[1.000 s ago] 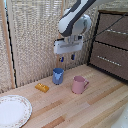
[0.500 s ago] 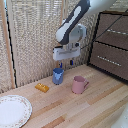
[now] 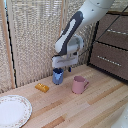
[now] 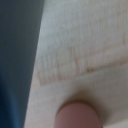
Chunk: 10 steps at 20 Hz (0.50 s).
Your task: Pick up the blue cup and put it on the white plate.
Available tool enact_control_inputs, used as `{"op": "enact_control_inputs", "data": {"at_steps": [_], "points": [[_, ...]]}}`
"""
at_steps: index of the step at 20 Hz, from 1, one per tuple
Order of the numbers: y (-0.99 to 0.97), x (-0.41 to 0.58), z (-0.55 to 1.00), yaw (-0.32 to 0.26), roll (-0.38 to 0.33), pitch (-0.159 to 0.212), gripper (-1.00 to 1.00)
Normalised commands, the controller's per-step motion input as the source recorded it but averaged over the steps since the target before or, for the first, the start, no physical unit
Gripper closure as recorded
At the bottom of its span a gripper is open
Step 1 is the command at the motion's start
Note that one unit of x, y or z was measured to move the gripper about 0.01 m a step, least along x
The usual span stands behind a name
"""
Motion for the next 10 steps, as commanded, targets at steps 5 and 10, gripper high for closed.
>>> {"op": "enact_control_inputs", "data": {"at_steps": [5,10], "points": [[0.00,0.001,-0.10,0.000,-0.012,0.016,1.00],[0.01,-0.018,-0.02,0.000,-0.017,0.001,1.00]]}}
